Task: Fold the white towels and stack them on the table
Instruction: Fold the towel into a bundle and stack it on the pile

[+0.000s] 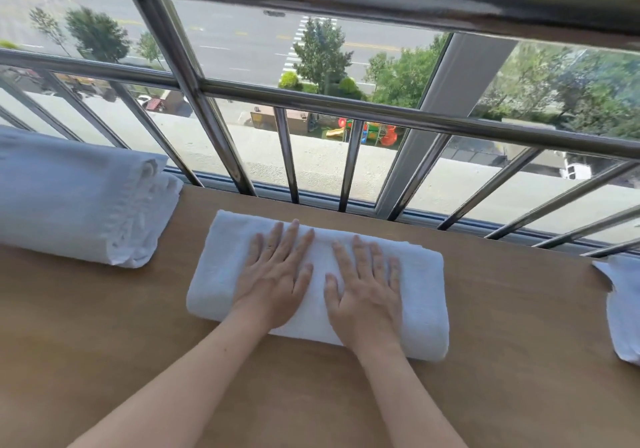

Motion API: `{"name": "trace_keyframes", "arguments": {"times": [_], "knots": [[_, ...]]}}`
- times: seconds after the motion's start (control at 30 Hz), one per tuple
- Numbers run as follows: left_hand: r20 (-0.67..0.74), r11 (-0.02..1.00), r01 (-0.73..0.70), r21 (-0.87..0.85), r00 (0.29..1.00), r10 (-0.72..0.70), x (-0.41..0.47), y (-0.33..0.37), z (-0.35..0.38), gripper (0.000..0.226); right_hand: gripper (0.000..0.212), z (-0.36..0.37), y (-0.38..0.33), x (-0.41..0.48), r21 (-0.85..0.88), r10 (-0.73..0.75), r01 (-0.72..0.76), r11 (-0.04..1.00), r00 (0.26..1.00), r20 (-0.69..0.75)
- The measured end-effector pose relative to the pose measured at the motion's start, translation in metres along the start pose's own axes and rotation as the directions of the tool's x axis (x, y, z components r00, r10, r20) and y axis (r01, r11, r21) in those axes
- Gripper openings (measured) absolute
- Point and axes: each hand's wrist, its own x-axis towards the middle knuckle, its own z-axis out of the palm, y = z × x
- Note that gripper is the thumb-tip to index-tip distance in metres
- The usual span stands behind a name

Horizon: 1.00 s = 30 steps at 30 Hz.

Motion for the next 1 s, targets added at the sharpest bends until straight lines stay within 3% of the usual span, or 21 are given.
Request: {"name": "trace_keyframes", "arguments": {"times": [0.17, 0.23, 0.4, 0.63, 0.83, 1.0], "knots": [[-0.053, 0.973, 0.229, -0.003, 0.972, -0.229, -0.005, -0.032, -0.001, 0.059, 0.061, -0.005, 0.043, -0.004, -0.06, 0.243, -0.241, 0.969, 0.969, 0.037], [-0.049, 0.95, 0.314, -0.004, 0.948, -0.313, -0.004, -0.042, -0.002, 0.059, 0.06, -0.011, 0.055, -0.005, 0.013, 0.345, -0.348, 0.938, 0.935, 0.08], [0.043, 0.796, 0.549, -0.256, 0.829, -0.558, -0.003, -0.051, -0.011, 0.068, 0.061, -0.023, 0.055, -0.008, 0.201, 0.42, -0.433, 0.879, 0.901, 0.106], [0.036, 0.693, 0.594, -0.407, 0.769, -0.638, 0.002, -0.058, -0.018, 0.071, 0.066, -0.027, 0.058, -0.003, 0.3, 0.552, -0.576, 0.76, 0.816, 0.17], [0.232, 0.523, 0.709, -0.473, 0.674, -0.702, 0.006, -0.08, -0.021, 0.111, 0.073, -0.029, 0.057, -0.002, 0.379, 0.564, -0.593, 0.711, 0.802, 0.198], [0.363, 0.464, 0.726, -0.507, 0.668, -0.649, 0.006, -0.092, -0.03, 0.12, 0.075, -0.031, 0.066, -0.008, 0.459, 0.539, -0.57, 0.681, 0.815, 0.211]]}}
